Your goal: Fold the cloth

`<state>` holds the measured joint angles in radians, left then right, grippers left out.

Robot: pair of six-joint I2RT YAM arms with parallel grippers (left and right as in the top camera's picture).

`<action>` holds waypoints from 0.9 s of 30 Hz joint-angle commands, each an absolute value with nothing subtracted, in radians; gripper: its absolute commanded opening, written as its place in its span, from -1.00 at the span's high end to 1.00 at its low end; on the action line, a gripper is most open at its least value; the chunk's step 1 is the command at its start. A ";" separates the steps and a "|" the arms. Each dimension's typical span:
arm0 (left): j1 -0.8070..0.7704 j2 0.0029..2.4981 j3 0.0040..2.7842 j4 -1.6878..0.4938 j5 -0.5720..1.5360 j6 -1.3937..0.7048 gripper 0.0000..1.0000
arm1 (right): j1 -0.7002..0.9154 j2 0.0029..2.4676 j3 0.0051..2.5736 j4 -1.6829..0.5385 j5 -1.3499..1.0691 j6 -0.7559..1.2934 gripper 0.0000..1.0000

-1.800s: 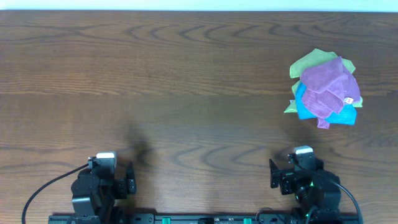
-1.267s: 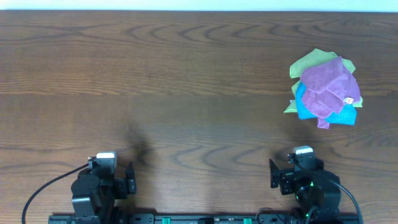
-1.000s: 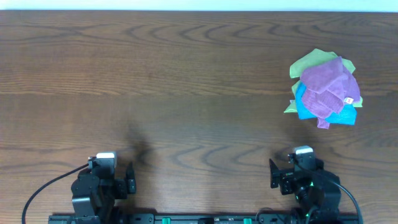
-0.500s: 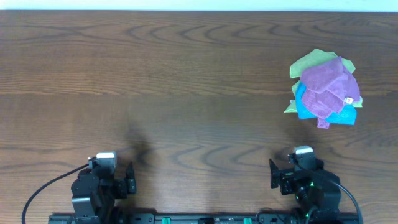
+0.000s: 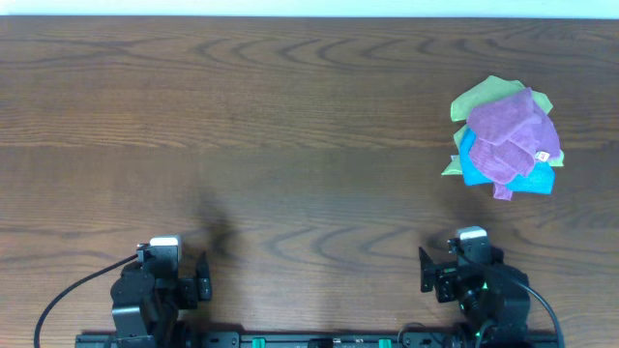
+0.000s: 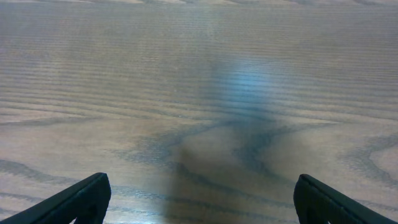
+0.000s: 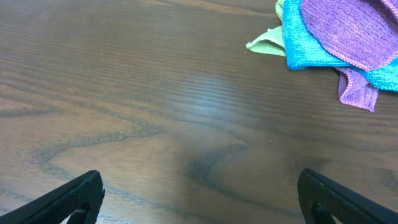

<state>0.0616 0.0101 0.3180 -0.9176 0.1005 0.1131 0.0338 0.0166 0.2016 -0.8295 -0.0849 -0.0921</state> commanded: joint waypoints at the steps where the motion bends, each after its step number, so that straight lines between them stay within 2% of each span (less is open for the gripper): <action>1: 0.057 0.004 0.314 -0.931 0.094 0.131 -0.90 | 0.026 0.007 0.192 -0.833 -0.075 -0.110 -0.98; 18: 0.057 0.004 0.314 -0.931 0.094 0.131 -0.90 | 0.026 0.007 0.192 -0.831 -0.081 -0.109 -0.99; 27: 0.057 0.004 0.314 -0.931 0.094 0.131 -0.90 | 0.023 0.093 0.243 -0.698 -0.033 -0.052 -0.99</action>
